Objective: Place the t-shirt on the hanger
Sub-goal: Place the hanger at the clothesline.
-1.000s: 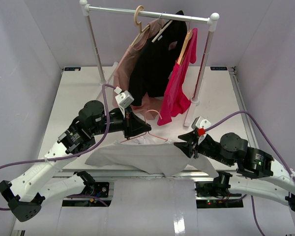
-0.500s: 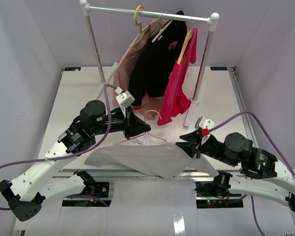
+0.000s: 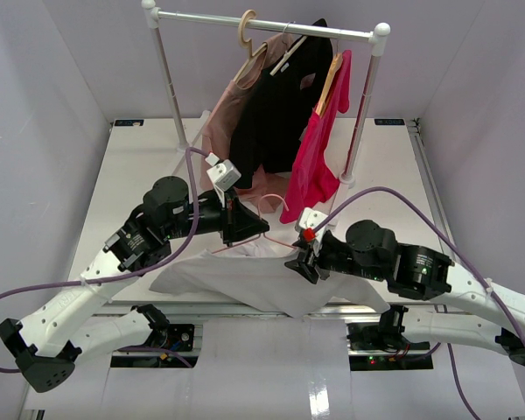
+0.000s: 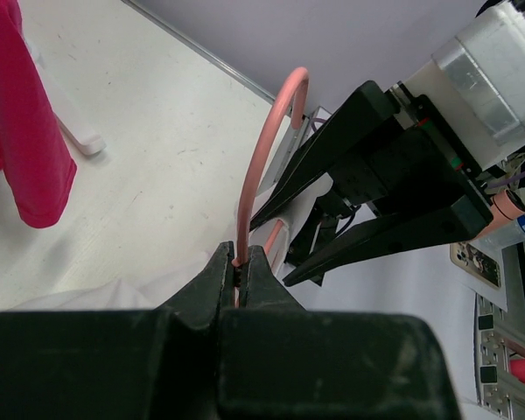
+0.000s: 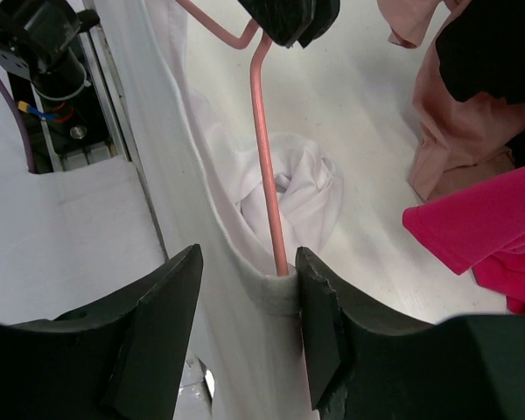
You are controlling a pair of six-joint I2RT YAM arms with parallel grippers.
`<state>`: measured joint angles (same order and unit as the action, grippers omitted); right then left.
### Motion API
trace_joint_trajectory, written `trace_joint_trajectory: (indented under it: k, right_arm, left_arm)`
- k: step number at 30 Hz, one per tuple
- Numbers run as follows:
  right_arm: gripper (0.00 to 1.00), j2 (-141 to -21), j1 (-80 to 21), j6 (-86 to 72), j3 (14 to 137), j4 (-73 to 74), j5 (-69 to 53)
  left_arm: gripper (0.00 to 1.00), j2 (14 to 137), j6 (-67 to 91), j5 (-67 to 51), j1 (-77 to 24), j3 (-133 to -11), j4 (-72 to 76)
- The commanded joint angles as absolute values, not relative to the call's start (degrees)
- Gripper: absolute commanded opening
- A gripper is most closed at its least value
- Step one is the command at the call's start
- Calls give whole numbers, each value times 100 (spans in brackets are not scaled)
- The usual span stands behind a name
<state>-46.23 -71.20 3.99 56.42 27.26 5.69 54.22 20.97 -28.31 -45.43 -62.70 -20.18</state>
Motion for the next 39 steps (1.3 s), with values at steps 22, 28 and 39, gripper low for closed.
trace_joint_trajectory:
  k: [22, 28, 39]
  right_arm:
    - [18, -3934, -7096, 501, 5469, 2786, 622]
    - [39, -4184, -7097, 575, 5679, 2790, 469]
    - [24, -4544, -7102, 693, 5625, 2726, 141]
  left_arm:
    - [0, 4996, 2227, -2828, -4500, -6532, -1981]
    - [0, 5058, 2246, -2878, -4500, -6442, -1902]
    - [0, 5002, 2259, -2979, -4500, -6435, -1855]
